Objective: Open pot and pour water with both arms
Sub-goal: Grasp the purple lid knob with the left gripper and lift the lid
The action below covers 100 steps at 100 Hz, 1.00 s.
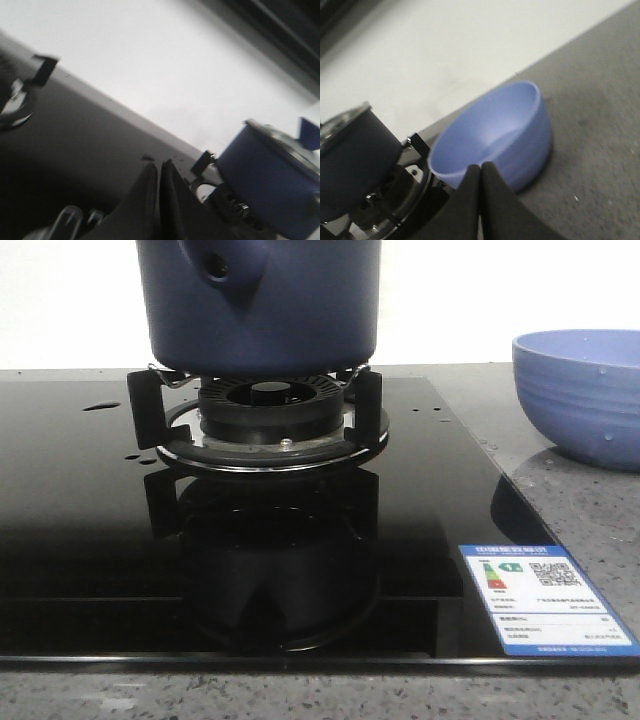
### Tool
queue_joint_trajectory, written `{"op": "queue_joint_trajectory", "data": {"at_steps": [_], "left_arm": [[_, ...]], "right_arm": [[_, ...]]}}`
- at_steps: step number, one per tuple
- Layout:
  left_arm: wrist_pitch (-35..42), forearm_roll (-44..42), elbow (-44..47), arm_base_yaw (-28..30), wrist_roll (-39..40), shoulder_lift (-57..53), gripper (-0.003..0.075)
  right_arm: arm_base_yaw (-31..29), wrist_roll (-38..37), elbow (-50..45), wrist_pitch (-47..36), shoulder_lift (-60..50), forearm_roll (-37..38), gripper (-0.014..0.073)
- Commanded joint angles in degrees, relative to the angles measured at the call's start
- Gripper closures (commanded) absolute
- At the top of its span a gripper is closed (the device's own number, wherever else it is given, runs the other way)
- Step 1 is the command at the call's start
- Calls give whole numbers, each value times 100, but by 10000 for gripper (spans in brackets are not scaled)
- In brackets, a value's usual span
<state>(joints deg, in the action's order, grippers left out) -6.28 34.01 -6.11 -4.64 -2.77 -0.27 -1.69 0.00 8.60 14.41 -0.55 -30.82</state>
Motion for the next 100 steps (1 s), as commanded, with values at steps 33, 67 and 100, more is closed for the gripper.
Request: {"op": "queue_joint_trajectory", "data": {"at_steps": [33,67,100], "left_arm": [[-2165,-790,-2839,11,-980,1840,738],[-2176,1855,-3265,1,-3563,2421,357],[-2530,4457,-3265,1,-6123,3567,311]], "right_arm": [[1,1262,2625,1579,2093,906,639],[14,1287,2799,1655,2441,906,202],[14,1287,2799,1626,2441,779,76]]}}
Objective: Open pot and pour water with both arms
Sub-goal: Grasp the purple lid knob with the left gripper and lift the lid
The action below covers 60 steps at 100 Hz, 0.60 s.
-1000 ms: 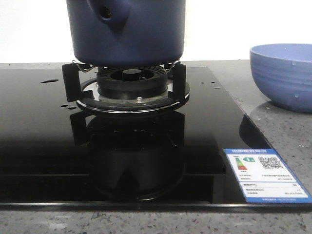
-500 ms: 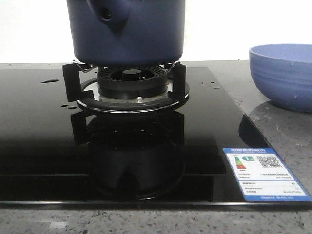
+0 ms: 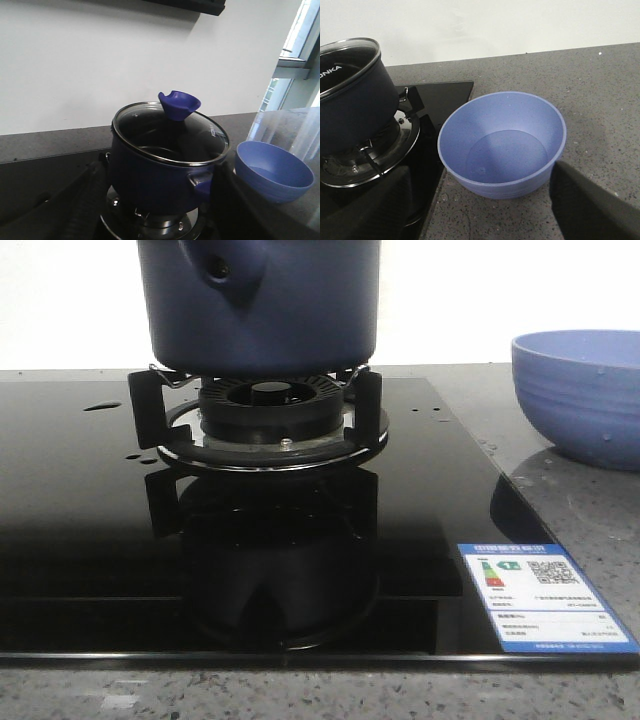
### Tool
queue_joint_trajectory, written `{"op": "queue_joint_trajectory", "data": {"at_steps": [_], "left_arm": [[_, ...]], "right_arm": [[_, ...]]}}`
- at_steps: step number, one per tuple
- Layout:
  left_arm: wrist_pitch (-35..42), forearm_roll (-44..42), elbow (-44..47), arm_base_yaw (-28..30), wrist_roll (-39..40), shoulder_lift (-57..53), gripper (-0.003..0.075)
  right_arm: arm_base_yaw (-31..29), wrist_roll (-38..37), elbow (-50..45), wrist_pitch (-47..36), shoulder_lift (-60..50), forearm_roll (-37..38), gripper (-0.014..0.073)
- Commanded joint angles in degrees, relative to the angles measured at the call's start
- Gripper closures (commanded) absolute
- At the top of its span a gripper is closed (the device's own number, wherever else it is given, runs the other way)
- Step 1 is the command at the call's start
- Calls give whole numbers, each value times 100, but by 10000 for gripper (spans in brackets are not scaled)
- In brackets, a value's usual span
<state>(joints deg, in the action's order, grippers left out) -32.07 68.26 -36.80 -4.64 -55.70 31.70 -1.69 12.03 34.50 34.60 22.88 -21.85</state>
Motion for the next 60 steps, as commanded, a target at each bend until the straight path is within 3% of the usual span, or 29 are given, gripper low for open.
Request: {"op": "queue_joint_trajectory", "data": {"at_steps": [1,22,38,60], "left_arm": [[24,1162,-196,1,-952,433,311],[-478,2563,-290,1,-2577,1478,309],[-907,2646,-747,1,-2858,2302,297],[-1216,2646,-1514,-246,-3160,3439,182]], "right_arm": [[14,84,209,-394,99,-118,76],[14,84,209,-384,99,-118,76],[14,84,209,-364,99,-118,76],[14,84,209,-333,99,-118,76]]}}
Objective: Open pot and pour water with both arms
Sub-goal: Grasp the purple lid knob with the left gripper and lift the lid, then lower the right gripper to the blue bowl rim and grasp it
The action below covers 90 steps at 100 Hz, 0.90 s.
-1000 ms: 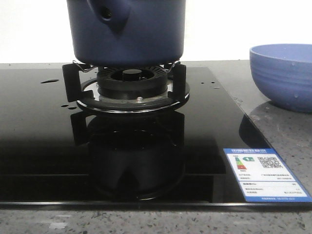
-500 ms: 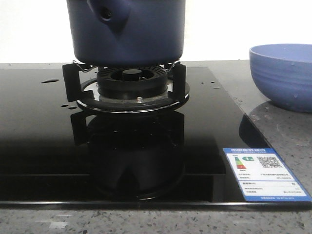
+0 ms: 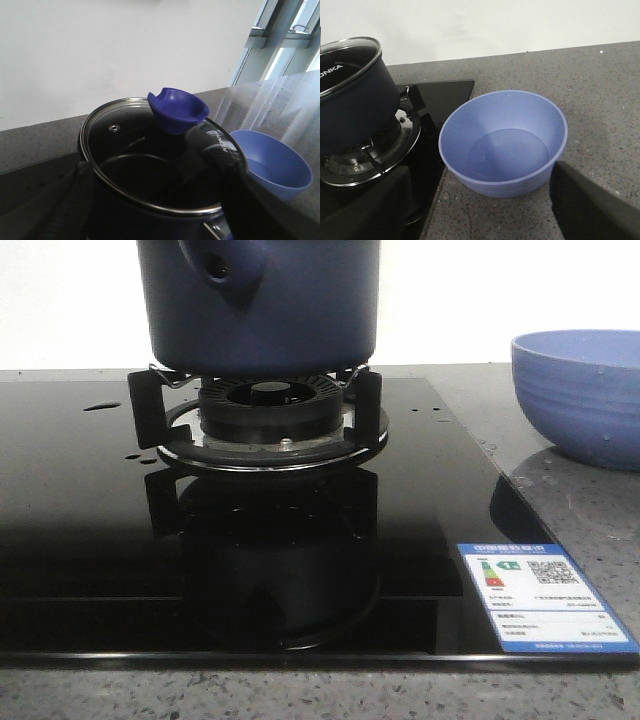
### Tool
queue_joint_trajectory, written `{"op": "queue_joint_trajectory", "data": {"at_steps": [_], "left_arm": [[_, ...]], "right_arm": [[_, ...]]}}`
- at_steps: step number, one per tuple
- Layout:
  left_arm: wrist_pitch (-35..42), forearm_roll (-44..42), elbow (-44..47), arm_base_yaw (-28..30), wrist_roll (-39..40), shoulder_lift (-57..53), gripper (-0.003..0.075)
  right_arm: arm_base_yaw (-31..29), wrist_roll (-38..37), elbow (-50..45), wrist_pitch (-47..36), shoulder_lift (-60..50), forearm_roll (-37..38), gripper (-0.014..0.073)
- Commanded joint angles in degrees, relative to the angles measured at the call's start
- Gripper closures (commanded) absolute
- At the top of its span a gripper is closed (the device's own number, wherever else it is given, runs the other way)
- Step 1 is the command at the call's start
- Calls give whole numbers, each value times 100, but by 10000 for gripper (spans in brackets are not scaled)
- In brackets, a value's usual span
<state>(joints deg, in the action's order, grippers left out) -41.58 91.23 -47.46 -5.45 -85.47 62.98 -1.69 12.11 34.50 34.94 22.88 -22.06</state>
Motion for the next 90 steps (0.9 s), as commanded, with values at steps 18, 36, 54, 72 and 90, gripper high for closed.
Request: {"op": "queue_joint_trajectory", "data": {"at_steps": [18,36,54,72,90], "left_arm": [[-105,339,-971,-678,-603,1016,183],[31,348,-1449,-979,-759,1564,183],[222,348,-1865,-1183,-780,2023,183],[191,348,-2162,-1322,-780,2238,183],[293,348,-2217,-1410,-887,2393,198]], "right_arm": [[14,76,209,-367,99,-97,76],[14,76,209,-367,99,-97,76],[14,76,209,-367,99,-97,76],[14,76,209,-367,99,-97,76],[14,76,209,-367,99,-104,76]]}}
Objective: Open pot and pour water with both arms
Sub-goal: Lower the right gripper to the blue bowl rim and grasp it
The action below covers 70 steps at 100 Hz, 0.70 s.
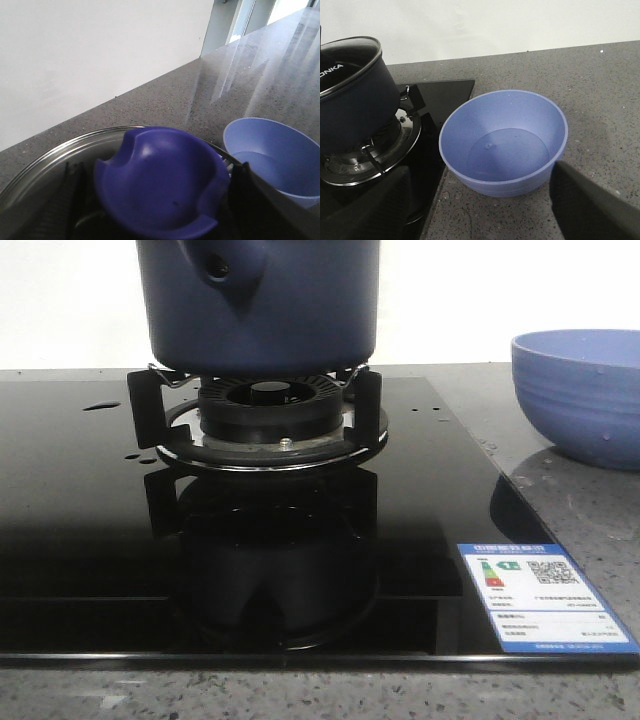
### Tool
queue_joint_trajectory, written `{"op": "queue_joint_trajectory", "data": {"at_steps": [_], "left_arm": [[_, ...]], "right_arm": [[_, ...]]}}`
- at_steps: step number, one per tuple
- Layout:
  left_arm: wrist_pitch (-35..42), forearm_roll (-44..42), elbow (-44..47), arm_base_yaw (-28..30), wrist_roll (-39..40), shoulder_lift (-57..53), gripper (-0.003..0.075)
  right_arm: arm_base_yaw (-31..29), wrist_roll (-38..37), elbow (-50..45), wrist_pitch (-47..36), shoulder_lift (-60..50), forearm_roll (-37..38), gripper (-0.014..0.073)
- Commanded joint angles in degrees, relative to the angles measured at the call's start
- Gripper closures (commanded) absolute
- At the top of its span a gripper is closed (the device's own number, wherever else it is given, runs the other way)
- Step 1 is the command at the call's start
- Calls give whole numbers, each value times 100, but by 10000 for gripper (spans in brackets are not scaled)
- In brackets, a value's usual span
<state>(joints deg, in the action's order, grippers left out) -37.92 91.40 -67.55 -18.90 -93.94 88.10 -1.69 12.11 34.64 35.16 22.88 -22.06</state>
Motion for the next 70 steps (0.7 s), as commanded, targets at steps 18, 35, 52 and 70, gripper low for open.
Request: {"op": "queue_joint_trajectory", "data": {"at_steps": [18,35,52,70], "left_arm": [[-164,344,-208,-65,-39,-118,316],[-247,344,-208,-65,-39,-118,362],[-311,371,-343,-29,-39,-251,362],[-311,340,-653,161,-39,-468,362]], "right_arm": [[14,76,195,-359,99,-104,76],[14,76,195,-337,99,-109,76],[14,76,265,-166,244,-109,76],[14,2,815,477,1123,-88,76]]}}
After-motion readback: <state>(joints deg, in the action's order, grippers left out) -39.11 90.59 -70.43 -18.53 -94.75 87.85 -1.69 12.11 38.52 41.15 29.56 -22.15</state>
